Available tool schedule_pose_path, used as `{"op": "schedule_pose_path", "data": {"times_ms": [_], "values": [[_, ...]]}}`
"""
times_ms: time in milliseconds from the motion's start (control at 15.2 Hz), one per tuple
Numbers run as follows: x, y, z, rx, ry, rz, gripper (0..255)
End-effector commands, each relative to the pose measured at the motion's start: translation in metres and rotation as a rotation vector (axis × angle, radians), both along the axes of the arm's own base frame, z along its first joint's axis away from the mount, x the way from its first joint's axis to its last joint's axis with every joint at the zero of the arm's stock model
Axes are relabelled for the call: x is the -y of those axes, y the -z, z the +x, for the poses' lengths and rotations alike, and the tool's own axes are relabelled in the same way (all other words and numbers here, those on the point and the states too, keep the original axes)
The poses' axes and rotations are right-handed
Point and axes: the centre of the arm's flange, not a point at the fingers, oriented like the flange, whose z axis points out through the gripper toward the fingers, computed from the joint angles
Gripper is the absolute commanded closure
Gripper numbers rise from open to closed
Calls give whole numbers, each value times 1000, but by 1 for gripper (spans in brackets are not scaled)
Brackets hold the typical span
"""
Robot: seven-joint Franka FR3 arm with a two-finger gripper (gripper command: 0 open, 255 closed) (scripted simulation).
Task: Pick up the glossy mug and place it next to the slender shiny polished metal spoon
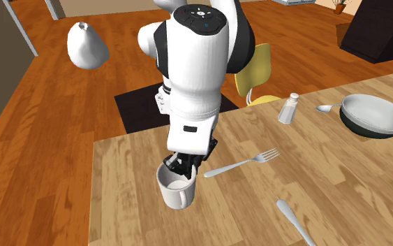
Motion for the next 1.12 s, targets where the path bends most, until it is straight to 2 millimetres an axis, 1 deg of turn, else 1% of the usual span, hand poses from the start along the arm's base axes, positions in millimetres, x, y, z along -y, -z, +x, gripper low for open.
{"op": "schedule_pose_path", "data": {"times_ms": [0,66,1056], "values": [[0,0,0,0,0,0,255],[0,0,0,0,0,0,255],[0,-79,0,0,0,0,255]]}}
